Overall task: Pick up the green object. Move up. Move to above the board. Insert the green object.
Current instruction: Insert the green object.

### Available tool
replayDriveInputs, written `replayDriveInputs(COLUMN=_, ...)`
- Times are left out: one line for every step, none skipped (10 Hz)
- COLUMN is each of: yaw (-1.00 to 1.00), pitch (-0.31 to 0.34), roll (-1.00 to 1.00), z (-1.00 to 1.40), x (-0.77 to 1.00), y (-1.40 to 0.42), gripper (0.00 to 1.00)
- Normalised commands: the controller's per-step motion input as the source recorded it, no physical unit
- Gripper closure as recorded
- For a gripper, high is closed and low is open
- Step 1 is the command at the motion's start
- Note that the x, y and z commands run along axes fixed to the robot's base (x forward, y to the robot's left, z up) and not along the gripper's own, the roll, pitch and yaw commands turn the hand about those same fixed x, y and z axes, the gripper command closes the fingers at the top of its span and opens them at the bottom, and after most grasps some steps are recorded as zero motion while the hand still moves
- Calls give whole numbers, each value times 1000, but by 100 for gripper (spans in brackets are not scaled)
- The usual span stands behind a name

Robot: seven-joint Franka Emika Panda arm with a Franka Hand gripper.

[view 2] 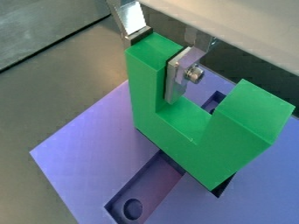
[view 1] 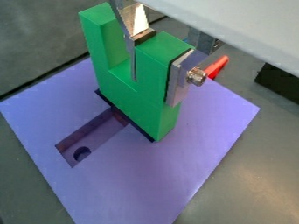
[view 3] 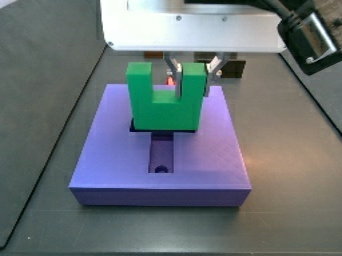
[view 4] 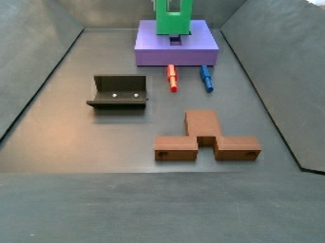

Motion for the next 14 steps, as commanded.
replayDriveInputs(yaw=17, pitch=-100, roll=-173, z=-214, x=-20, y=0, gripper=100)
replayDriveInputs(yaw=14, pitch=-83, roll=-86, z=-149, x=-209, y=0, gripper=100)
replayDriveInputs(yaw=6, pitch=-84, roll=-36, z=-111, x=-251, y=0, gripper=100)
replayDriveInputs(yaw=0, pitch=-74, roll=0, z=-97, x=-394, y=0, gripper=100)
replayDriveInputs(yaw=0, pitch=-77, roll=0, z=-74, x=-386, y=0, gripper=100)
replayDriveInputs(yaw=0, pitch=-71, roll=-24, z=-100, x=-194, y=0, gripper=100)
replayDriveInputs(yaw=0, pitch=-14, roll=-4, z=-240, x=0, y=0, gripper=100)
replayDriveInputs(yaw=0, pitch=0, roll=129, z=-457, x=0, y=0, gripper=100)
replayDriveInputs(yaw=29, pitch=0, roll=249, z=-511, x=0, y=0, gripper=100)
replayDriveInputs(yaw=29, pitch=0, roll=246, z=-557, x=26, y=0, gripper=100)
replayDriveInputs(yaw=0, pitch=0, roll=197, z=-611, x=60, y=0, gripper=100)
replayDriveInputs(yaw=0, pitch=0, roll=154, z=-571, x=26, y=-46, gripper=100)
replayDriveInputs(yaw=0, pitch=0, roll=76, z=-414, x=0, y=-37, gripper=100)
replayDriveInputs(yaw=0, pitch=0, roll=0, z=0, x=0, y=0, gripper=100)
